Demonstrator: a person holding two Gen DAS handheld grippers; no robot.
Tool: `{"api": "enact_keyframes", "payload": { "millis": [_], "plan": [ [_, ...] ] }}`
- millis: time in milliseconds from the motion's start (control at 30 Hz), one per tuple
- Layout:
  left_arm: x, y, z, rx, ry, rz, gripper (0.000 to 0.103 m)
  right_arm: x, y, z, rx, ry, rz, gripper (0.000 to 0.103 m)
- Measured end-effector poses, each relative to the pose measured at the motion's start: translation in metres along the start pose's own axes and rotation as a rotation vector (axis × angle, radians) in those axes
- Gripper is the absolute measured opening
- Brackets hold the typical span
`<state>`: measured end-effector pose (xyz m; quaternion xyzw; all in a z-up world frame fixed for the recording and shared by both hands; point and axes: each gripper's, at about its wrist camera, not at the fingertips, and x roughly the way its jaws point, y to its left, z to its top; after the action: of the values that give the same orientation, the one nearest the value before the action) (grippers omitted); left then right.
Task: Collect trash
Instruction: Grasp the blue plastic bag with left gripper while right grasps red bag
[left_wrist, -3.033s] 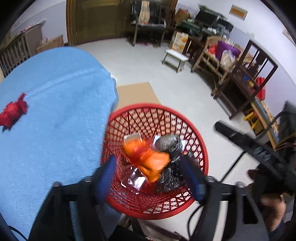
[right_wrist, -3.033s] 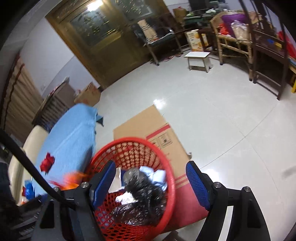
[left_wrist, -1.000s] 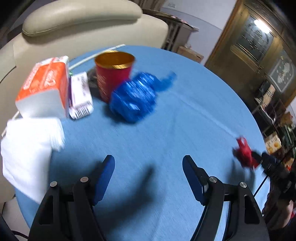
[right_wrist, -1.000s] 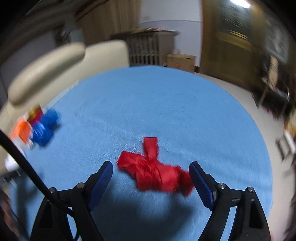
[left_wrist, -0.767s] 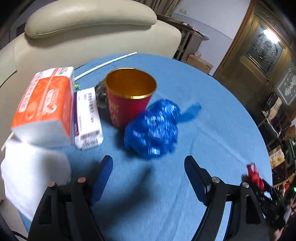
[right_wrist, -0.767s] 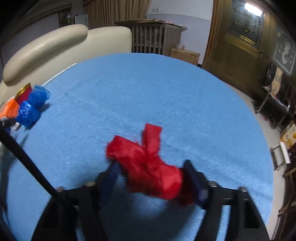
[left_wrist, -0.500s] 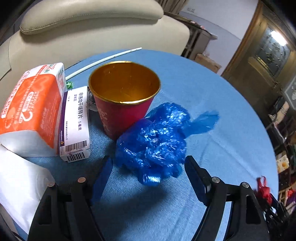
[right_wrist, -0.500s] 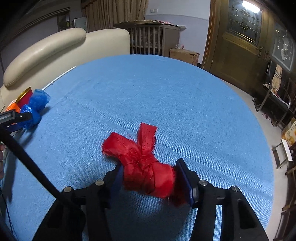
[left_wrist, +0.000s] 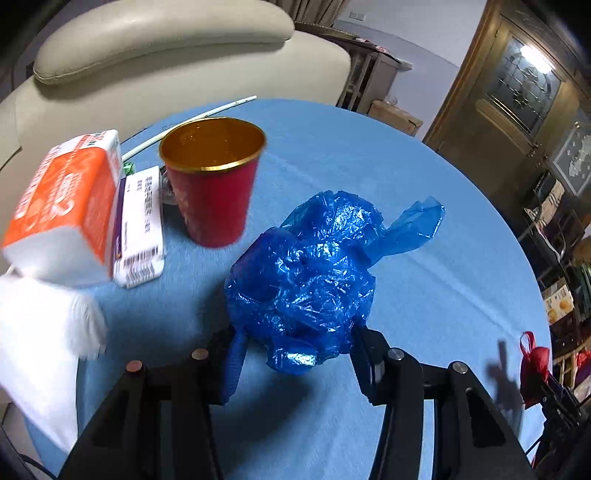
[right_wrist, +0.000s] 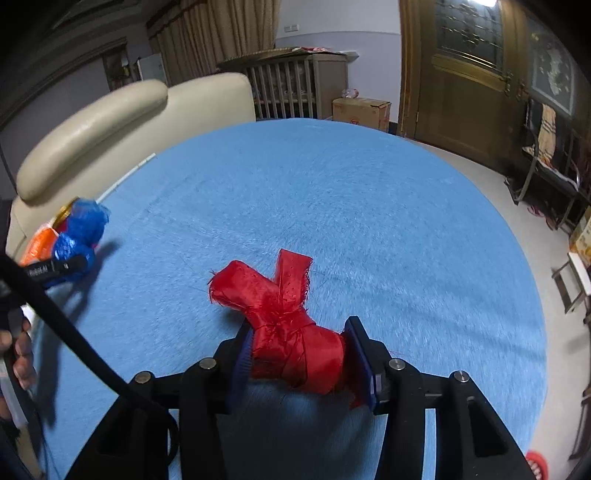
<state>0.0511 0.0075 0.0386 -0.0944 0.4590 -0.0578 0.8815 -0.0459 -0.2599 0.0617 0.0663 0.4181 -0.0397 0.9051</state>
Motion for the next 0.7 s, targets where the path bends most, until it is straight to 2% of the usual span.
{"api": "enact_keyframes", "payload": {
  "millis": [367,700],
  "plan": [
    [-0.067,-0.036,-0.052,0.066,-0.032,-0.065,0.053,-0.079,0.004,-0.056,0.088,-0.049,0.061,0.051],
    [-0.112,-0.066,-0.096,0.135,-0.061,-0.126,0.053,-0.127,-0.008,-0.094,0.176,-0.104,0.077,0.051]
  ]
}}
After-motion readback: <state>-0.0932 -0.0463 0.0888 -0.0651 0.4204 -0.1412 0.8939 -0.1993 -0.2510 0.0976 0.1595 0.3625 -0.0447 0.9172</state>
